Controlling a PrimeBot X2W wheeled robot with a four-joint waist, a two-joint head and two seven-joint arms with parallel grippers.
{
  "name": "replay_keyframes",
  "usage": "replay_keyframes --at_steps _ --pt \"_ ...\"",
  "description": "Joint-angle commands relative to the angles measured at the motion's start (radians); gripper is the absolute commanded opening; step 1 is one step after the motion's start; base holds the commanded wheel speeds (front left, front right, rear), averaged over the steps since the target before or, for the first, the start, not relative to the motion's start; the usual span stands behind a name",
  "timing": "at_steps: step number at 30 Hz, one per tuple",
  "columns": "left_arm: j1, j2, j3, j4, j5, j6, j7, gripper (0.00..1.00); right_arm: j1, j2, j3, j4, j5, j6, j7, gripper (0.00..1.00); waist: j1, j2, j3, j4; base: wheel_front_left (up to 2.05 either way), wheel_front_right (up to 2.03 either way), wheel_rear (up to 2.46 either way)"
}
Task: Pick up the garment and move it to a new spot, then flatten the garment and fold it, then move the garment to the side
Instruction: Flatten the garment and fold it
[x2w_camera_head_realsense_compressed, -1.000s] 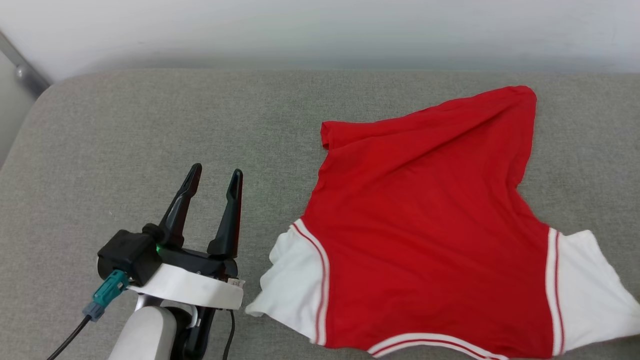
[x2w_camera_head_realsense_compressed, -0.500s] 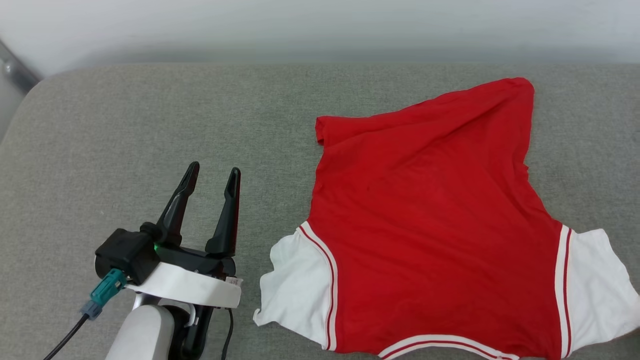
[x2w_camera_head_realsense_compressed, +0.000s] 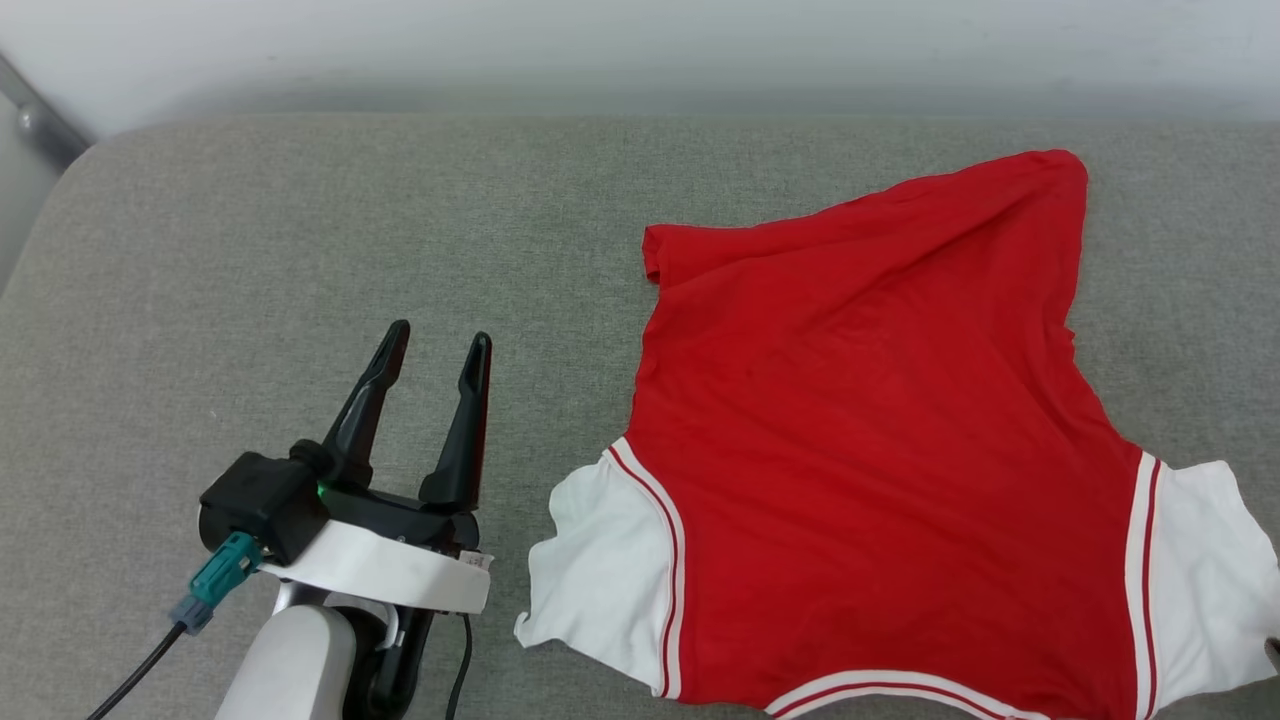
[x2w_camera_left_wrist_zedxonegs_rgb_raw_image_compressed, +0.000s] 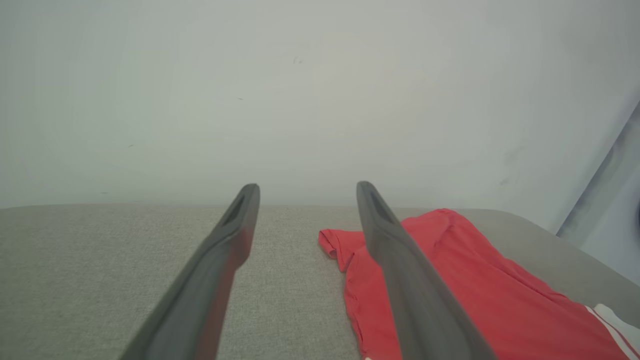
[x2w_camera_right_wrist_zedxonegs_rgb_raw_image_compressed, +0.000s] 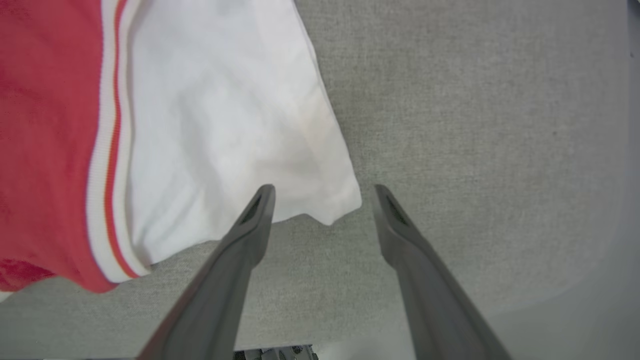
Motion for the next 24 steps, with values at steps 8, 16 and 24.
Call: replay_keyframes --at_steps 8,16,24 --pt "-0.01 0.011 -0.003 -0.004 -0.003 0.0 -0.002 1.0 -0.027 0.006 0.004 0.098 -0.042 -0.001 -0.009 1.0 0.0 0.0 0.009 0.014 0.0 0.0 0.0" --pt "-0.014 0.014 -0.004 -0.007 -0.001 0.0 -0.002 1.0 -0.05 -0.011 0.017 0.192 -0.057 -0.001 -0.05 1.0 0.0 0.0 0.021 0.02 0.0 0.0 0.0" --pt "-0.023 0.016 -0.009 -0.002 0.003 0.0 -0.002 1.0 -0.063 -0.015 0.077 0.265 -0.025 -0.001 -0.062 0.31 0.0 0.0 0.034 0.03 0.0 0.0 0.0"
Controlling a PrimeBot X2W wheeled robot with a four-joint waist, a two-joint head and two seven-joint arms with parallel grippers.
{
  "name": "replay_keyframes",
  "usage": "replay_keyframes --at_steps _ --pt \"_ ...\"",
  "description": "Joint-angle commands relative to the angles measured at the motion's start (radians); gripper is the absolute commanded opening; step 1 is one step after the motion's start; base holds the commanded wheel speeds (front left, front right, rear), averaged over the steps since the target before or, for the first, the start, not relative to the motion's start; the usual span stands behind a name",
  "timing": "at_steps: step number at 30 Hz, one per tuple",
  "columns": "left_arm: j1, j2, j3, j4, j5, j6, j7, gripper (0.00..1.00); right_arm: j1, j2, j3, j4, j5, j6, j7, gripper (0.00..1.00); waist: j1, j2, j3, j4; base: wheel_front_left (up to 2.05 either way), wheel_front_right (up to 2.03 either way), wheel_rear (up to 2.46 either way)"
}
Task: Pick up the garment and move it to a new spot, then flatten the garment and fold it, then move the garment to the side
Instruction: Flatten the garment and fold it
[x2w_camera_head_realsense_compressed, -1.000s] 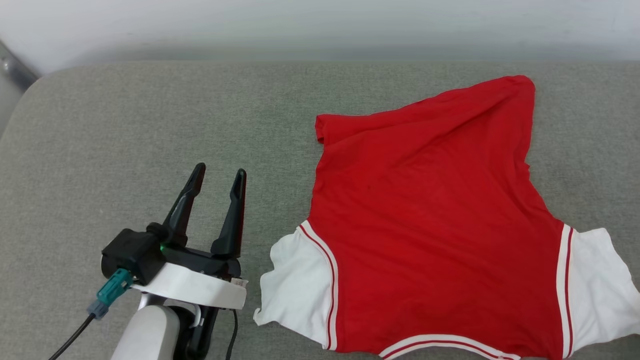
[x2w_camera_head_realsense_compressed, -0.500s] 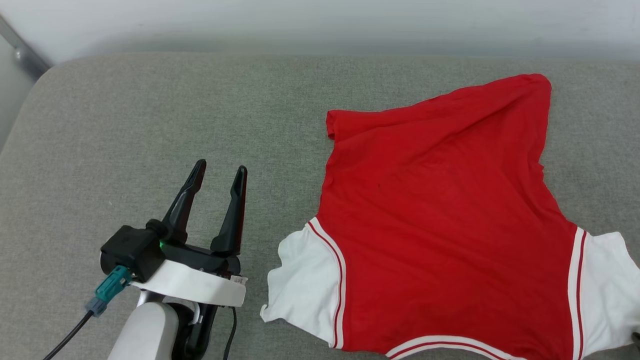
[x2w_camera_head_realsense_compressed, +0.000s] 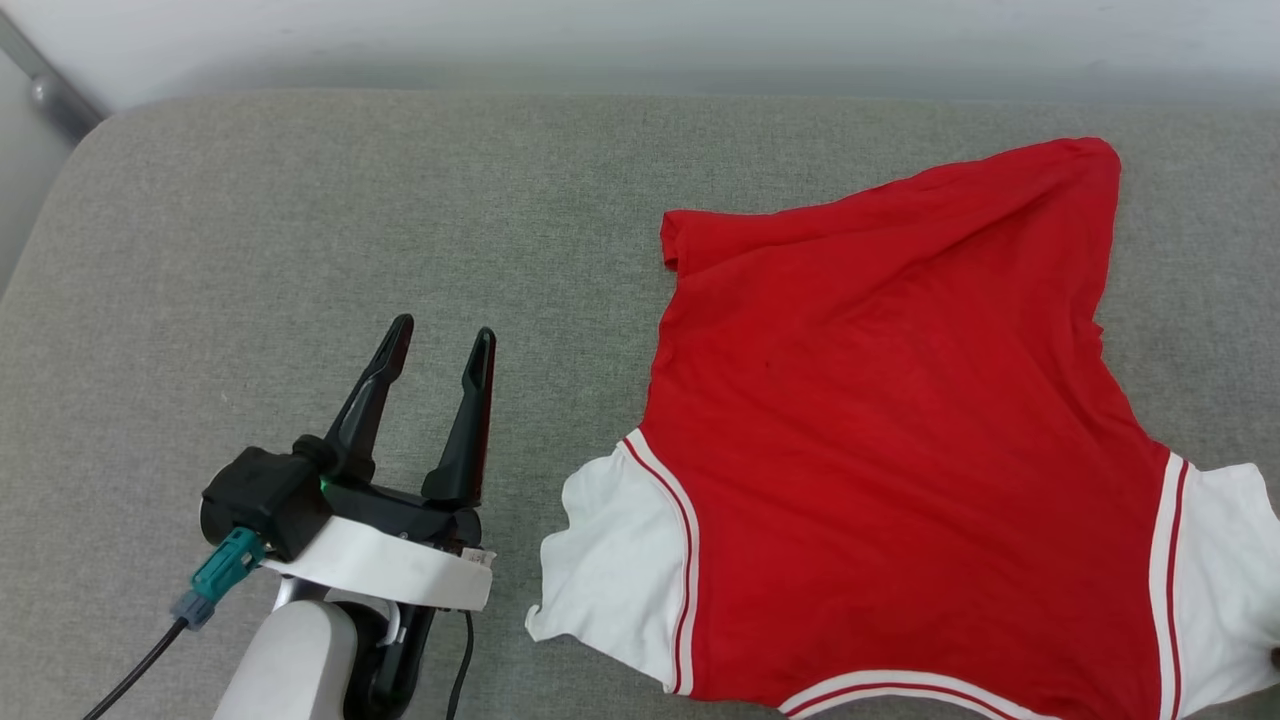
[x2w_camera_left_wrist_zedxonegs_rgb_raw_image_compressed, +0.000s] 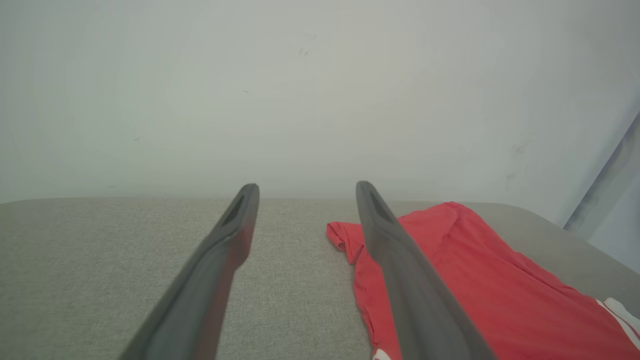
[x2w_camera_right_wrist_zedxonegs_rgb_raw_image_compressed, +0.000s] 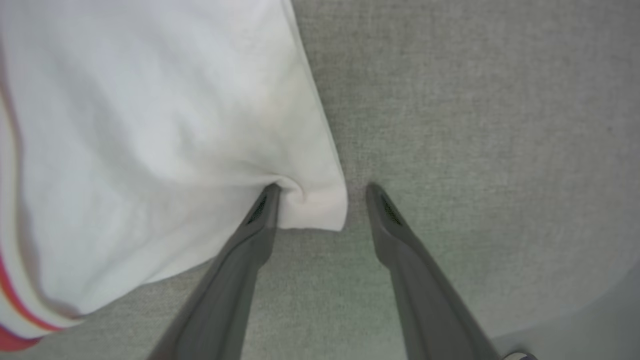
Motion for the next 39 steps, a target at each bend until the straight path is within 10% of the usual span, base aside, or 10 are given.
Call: replay_keyframes --at_steps 1,23,39 --pt "-0.012 0.001 0.001 0.0 0.007 0.0 -0.002 1.0 0.005 0.01 0.043 0.034 0.003 -0.001 -0.008 0.0 0.0 0.0 0.001 0.001 0.0 0.0 0.0" --pt "-0.018 0.092 -0.037 0.058 -0.023 0.0 0.011 1.0 0.024 -0.019 0.038 -0.042 0.051 -0.001 -0.024 0.0 0.0 0.0 -0.069 -0.052 0.0 0.0 0.0" --pt "0.03 0.191 -0.11 0.031 -0.217 0.052 0.535 1.0 0.02 0.009 -0.007 -0.096 0.04 -0.001 -0.019 0.0 0.0 0.0 -0.053 -0.089 0.0 0.0 0.0"
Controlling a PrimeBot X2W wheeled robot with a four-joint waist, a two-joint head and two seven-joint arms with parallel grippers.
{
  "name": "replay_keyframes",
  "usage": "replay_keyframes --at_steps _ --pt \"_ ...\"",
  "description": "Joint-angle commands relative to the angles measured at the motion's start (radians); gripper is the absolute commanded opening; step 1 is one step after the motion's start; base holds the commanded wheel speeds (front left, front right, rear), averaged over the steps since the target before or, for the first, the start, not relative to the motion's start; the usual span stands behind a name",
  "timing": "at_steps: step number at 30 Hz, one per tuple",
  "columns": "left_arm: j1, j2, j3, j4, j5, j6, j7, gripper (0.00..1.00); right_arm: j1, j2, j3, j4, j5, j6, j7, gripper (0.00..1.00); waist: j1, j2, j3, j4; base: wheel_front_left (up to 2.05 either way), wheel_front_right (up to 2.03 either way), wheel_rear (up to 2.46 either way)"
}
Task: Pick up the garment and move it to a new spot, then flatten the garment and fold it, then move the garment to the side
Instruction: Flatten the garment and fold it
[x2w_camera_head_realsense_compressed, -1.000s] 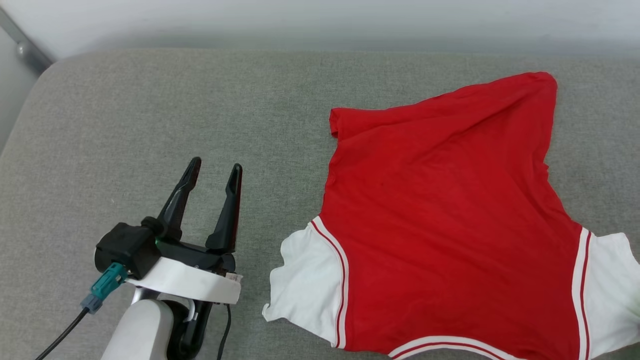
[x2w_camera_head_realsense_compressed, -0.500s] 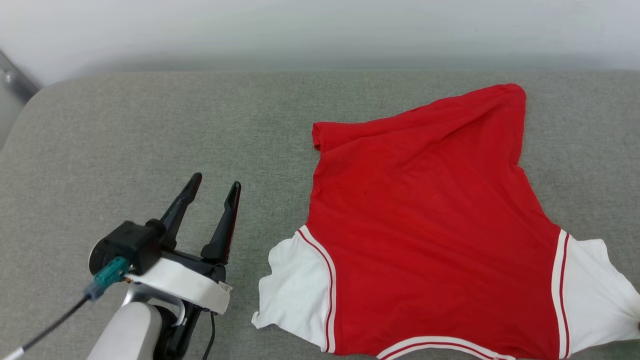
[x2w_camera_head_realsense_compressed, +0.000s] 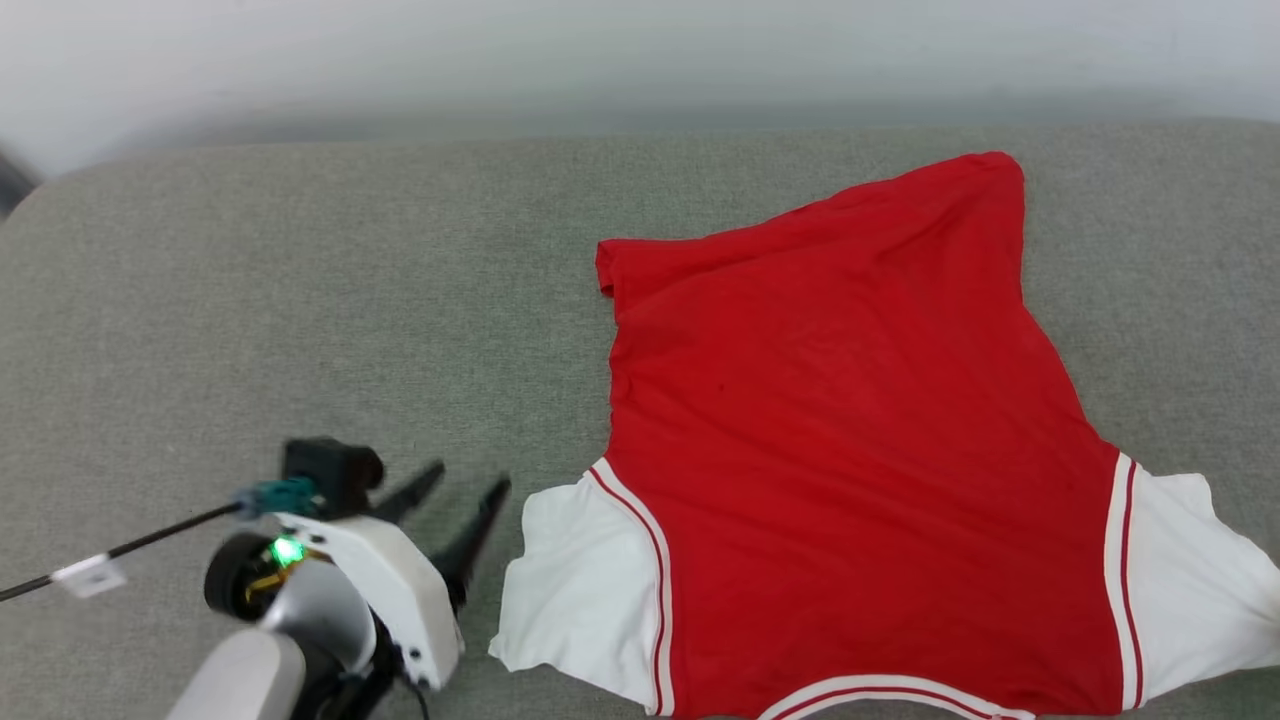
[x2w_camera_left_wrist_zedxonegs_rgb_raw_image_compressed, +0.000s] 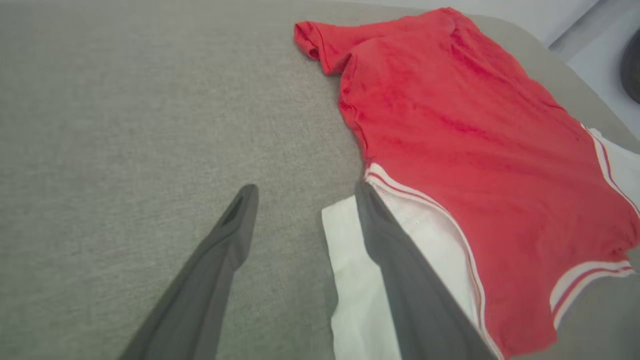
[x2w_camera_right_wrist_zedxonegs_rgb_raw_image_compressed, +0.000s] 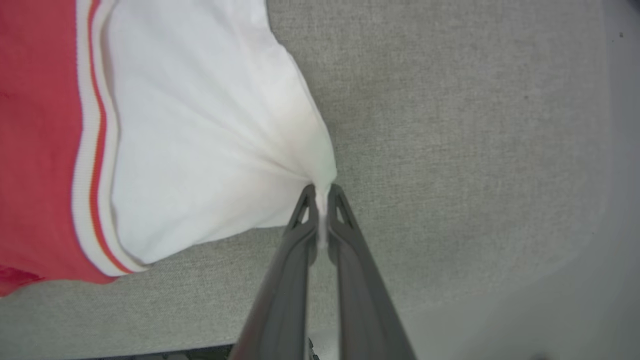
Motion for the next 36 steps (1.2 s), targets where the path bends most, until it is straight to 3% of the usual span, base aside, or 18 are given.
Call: replay_keyframes --at_steps 1,6,11,19,29,36 --pt "0.034 0.025 -0.024 -0.017 -0.005 0.023 0.093 1.0 -0.015 0.007 0.0 0.007 -0.001 -0.002 -0.007 0.0 0.0 0.0 0.009 -0.004 0.0 0.0 0.0" --pt "0.065 0.045 -0.043 -0.074 0.0 0.089 0.22 1.0 -0.04 -0.004 -0.012 0.035 -0.011 -0.002 -0.027 0.0 0.0 0.0 0.021 -0.003 0.0 0.0 0.0" --pt "0.079 0.035 -0.058 -0.111 -0.027 0.11 0.286 1.0 -0.057 -0.007 -0.011 0.051 -0.014 -0.002 -0.037 0.0 0.0 0.0 0.027 0.002 0.0 0.0 0.0" --pt "0.1 0.078 -0.114 -0.174 -0.024 0.137 0.445 1.0 -0.084 -0.014 0.013 0.073 -0.014 -0.002 -0.054 0.0 0.0 0.0 0.027 0.006 0.0 0.0 0.0" --pt "0.122 0.089 -0.156 -0.178 -0.032 0.159 0.543 1.0 -0.104 -0.014 0.046 0.102 -0.001 -0.002 -0.078 0.0 0.0 0.0 0.028 -0.001 0.0 0.0 0.0" --pt "0.096 0.064 -0.168 -0.138 -0.033 0.162 0.535 1.0 -0.114 -0.019 0.065 0.11 0.015 -0.002 -0.089 0.0 0.0 0.0 0.034 -0.012 0.0 0.0 0.0"
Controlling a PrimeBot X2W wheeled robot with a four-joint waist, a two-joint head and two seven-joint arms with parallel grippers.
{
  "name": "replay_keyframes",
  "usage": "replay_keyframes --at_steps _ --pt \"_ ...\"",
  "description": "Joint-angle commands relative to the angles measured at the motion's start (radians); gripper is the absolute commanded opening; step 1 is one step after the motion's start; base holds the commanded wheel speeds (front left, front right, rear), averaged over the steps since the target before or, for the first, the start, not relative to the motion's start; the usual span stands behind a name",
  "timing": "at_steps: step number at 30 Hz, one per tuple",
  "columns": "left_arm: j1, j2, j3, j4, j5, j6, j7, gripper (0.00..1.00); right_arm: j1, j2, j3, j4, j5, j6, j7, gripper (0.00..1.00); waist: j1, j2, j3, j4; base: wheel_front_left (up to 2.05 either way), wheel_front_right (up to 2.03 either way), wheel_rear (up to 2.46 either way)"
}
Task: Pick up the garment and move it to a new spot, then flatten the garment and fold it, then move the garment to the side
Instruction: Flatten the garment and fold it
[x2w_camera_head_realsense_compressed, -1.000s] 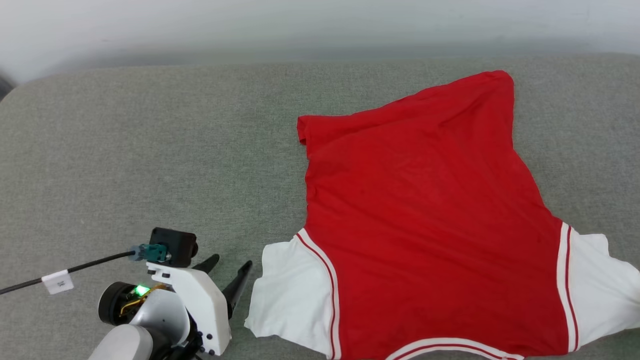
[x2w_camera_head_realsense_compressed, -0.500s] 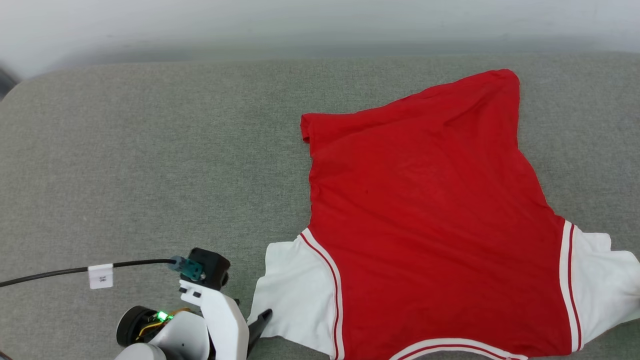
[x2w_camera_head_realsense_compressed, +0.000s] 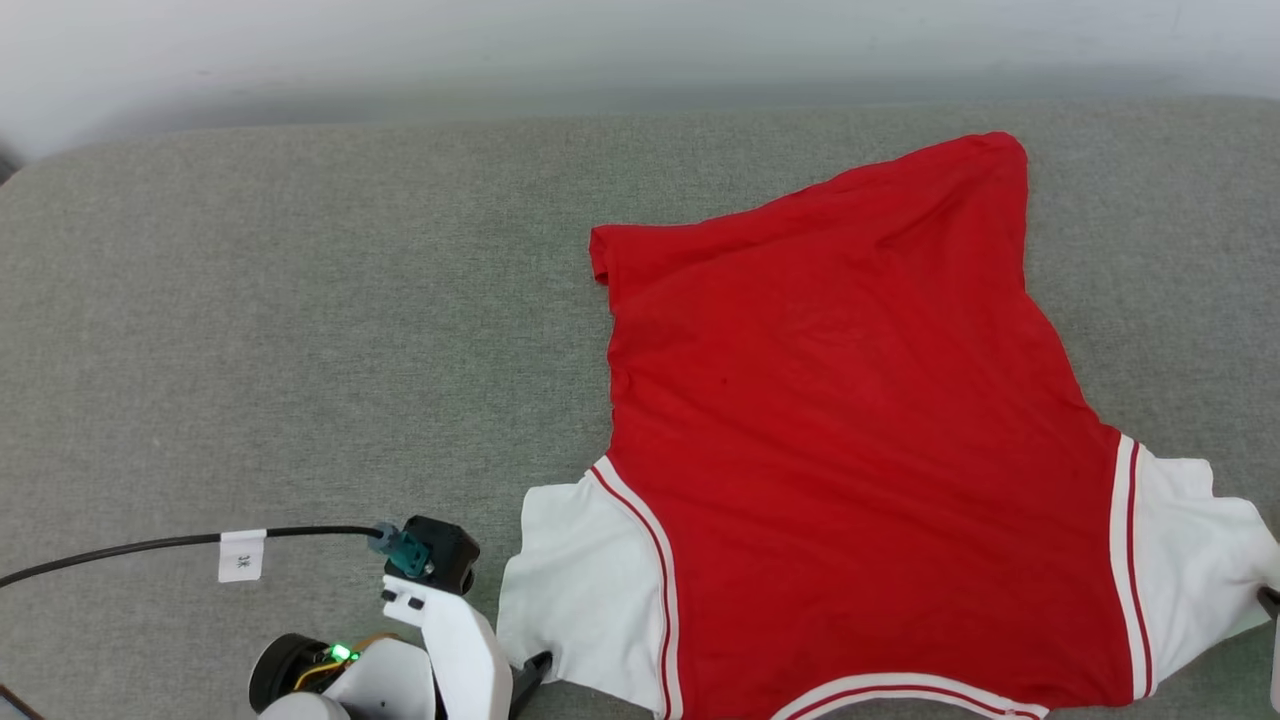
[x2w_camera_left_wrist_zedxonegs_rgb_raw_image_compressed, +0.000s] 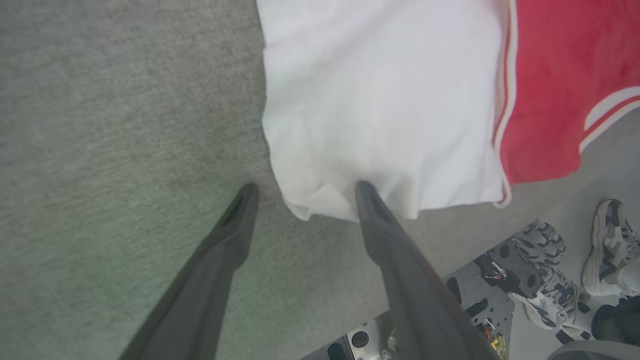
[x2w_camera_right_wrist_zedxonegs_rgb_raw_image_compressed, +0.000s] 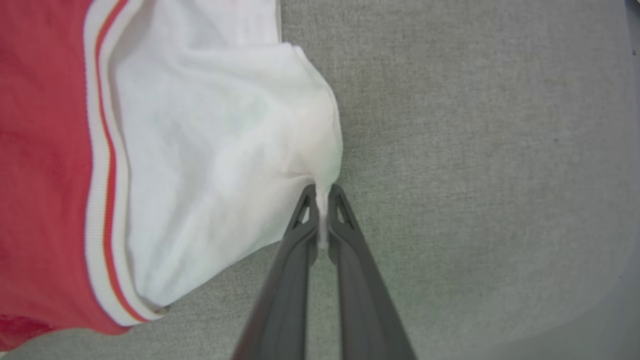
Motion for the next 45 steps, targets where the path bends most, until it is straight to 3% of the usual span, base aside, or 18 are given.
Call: replay_keyframes --at_steps 1,8,9,10,20,30,36,45 --pt "-0.01 -0.003 -0.004 0.016 0.006 -0.002 -0.007 1.0 -0.015 -0.007 0.006 0.001 0.009 -0.002 -0.003 0.0 0.0 0.0 0.001 -0.004 0.0 0.0 0.0" --pt "-0.013 -0.028 -0.017 0.063 -0.021 -0.014 -0.003 0.99 -0.016 -0.012 0.013 0.003 0.018 -0.002 -0.011 0.0 0.0 0.0 0.005 -0.01 0.0 0.0 0.0" --pt "-0.01 -0.029 -0.03 0.084 -0.024 -0.019 0.01 0.16 -0.012 -0.011 0.016 0.004 0.02 -0.002 -0.013 0.0 0.0 0.0 0.006 -0.01 0.0 0.0 0.0" --pt "-0.009 -0.031 -0.034 0.087 -0.031 -0.025 0.014 0.0 -0.01 -0.009 0.017 0.005 0.022 -0.002 -0.013 0.0 0.0 0.0 0.006 -0.01 0.0 0.0 0.0" --pt "-0.043 -0.006 -0.02 0.064 -0.042 -0.068 -0.014 0.0 0.003 -0.023 0.02 0.006 0.046 -0.002 -0.052 0.0 0.0 0.0 -0.015 0.008 0.0 0.0 0.0" --pt "-0.238 -0.089 0.12 -0.027 -0.165 -0.063 -0.072 0.0 -0.104 -0.067 0.007 -0.042 0.193 -0.001 -0.146 0.0 0.0 0.0 -0.072 0.034 0.0 0.0 0.0" --pt "-0.465 -0.174 0.24 0.031 -0.212 -0.071 -0.208 0.0 -0.276 -0.103 0.048 -0.049 0.295 -0.001 -0.152 0.0 0.0 0.0 -0.089 0.025 0.0 0.0 0.0" --pt "-0.846 -0.241 0.31 0.303 -0.121 -0.111 -0.466 0.0 -0.645 -0.12 0.196 0.036 0.347 -0.001 -0.248 0.0 0.0 0.0 -0.119 0.013 0.0 0.0 0.0"
